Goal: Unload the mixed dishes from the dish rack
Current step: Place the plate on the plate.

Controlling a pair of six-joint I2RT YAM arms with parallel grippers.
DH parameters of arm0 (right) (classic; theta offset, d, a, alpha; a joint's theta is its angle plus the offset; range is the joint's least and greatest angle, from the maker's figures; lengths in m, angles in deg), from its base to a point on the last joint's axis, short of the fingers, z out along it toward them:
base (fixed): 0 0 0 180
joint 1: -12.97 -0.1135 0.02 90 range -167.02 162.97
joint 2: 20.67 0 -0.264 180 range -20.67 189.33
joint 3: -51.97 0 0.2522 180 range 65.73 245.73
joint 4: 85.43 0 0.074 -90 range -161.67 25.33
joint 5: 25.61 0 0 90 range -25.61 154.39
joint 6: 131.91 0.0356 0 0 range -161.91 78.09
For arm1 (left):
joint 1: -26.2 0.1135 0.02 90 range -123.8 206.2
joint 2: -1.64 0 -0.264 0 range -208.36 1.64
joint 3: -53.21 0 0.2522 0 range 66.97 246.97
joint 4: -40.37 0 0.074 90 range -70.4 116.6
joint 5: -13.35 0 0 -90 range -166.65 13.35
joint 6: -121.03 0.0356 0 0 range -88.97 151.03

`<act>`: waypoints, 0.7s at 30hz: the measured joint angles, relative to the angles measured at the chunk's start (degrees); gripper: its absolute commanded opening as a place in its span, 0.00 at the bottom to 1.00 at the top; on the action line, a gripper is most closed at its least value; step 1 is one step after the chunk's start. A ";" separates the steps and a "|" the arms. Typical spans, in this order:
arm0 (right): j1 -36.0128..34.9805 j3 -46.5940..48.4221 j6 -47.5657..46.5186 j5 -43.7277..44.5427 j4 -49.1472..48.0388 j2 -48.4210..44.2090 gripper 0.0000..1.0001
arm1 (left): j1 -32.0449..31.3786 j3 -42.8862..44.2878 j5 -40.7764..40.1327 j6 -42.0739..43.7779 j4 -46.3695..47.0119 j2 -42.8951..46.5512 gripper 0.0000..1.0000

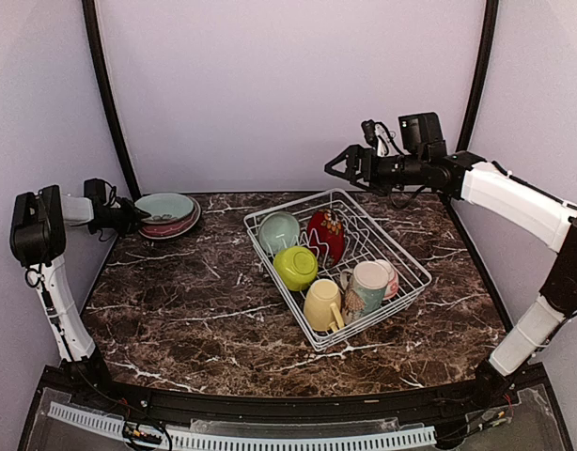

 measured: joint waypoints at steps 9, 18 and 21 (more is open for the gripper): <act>-4.22 8.74 -6.14 5.57 7.48 6.54 0.99 | -0.17 3.72 -3.48 6.08 -7.48 -0.11 0.59; -5.95 11.26 -9.03 8.33 11.45 8.46 0.99 | -0.48 6.93 -7.19 10.69 -10.67 -0.07 0.86; -6.08 11.26 -9.42 8.81 12.22 8.50 0.99 | -0.59 7.02 -7.82 11.32 -10.73 0.28 0.92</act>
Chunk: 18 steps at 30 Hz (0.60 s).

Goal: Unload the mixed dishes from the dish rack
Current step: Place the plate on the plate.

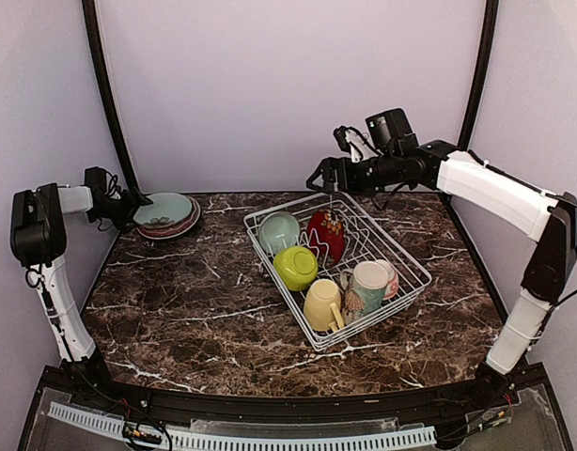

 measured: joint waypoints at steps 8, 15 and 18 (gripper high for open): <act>-0.55 0.57 -1.09 2.67 2.10 0.20 0.99 | -0.09 0.15 -3.13 1.77 -3.48 0.44 0.99; -1.03 1.51 -2.38 4.20 3.54 0.44 0.99 | -0.94 -0.24 -7.32 2.34 -5.57 1.38 0.99; -1.29 2.71 -3.78 5.14 4.66 1.14 0.99 | -1.44 -0.66 -7.82 2.56 -5.68 3.54 0.99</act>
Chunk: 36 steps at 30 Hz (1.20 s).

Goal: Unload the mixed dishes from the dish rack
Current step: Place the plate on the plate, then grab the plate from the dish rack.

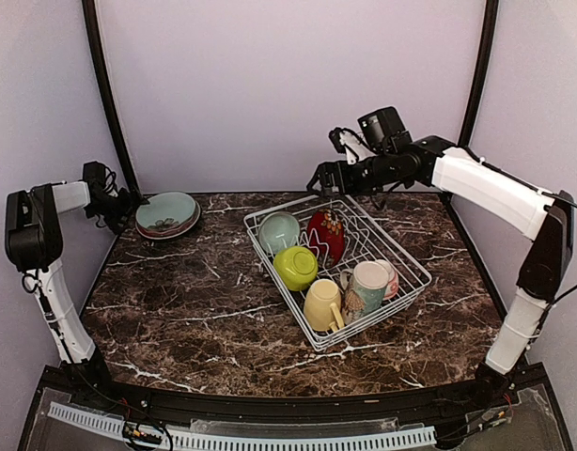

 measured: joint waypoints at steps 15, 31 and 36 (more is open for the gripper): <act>-5.31 10.03 -18.12 10.43 6.82 10.73 0.95 | -15.50 0.00 -0.02 6.73 1.49 14.86 0.99; -6.21 18.18 -13.92 31.36 13.60 18.75 0.77 | -21.84 0.00 -0.98 10.12 1.42 16.72 0.99; -4.79 13.42 -8.22 29.55 15.10 18.40 0.58 | -22.21 0.00 -0.44 10.08 1.44 16.70 0.99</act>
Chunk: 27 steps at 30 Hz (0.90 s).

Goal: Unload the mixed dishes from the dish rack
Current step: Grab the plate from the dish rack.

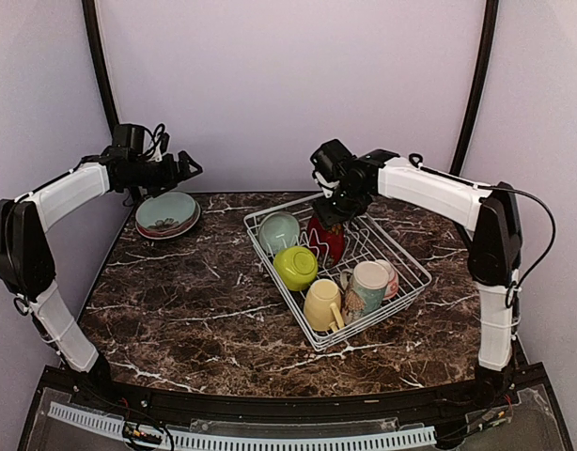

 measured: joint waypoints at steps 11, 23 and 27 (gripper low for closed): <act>3.41 -1.29 5.33 -6.16 0.35 0.13 0.35 | -0.13 0.00 1.11 0.00 -0.02 0.00 0.99; 3.96 -3.23 6.27 -8.52 -1.92 1.57 0.19 | -0.13 0.00 1.86 0.02 -0.04 0.00 0.99; 4.13 -3.32 6.58 -8.20 -2.19 1.88 0.09 | -0.13 0.00 2.29 0.00 -0.04 0.00 0.99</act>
